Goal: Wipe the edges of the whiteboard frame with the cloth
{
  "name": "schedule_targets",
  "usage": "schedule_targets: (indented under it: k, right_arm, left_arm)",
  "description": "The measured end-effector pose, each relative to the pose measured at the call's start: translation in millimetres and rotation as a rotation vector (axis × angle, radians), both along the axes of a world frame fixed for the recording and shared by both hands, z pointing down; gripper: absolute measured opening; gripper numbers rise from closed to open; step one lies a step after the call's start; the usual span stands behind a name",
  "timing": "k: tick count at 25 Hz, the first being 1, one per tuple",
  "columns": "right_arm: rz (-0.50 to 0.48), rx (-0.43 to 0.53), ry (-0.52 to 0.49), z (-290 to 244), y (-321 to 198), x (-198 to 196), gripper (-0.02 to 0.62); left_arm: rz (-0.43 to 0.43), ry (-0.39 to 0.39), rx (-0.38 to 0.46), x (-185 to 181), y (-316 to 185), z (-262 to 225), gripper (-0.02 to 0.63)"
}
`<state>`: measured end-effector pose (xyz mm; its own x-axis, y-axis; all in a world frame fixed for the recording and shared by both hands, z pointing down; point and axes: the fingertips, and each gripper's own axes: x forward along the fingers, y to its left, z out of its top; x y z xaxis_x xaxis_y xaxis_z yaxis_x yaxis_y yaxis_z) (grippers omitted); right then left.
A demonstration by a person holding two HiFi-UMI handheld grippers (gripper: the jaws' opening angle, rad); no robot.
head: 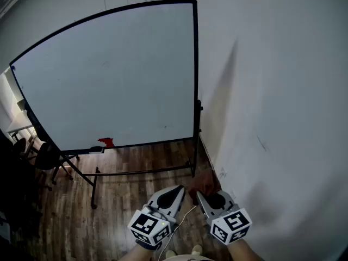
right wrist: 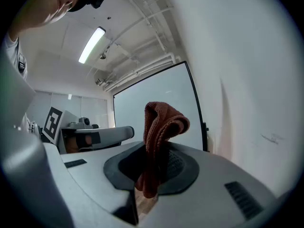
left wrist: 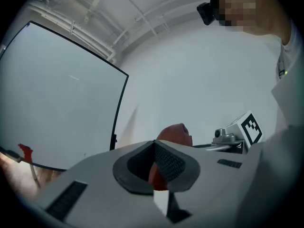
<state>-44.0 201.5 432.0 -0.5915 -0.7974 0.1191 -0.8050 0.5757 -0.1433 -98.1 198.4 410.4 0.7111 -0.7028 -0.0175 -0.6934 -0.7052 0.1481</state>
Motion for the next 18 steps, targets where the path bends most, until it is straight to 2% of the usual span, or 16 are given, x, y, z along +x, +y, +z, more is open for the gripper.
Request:
schedule_targets:
  k: [12,18]
  right_arm:
    - [0.012,-0.008,-0.043,-2,-2,15,0.058]
    - [0.029,0.036,-0.066,-23,-22,44,0.057]
  left_arm:
    - [0.005,-0.007,-0.001,13,-5,0,0.009]
    - [-0.027,-0.018,0.026,23,-29,-12,0.009]
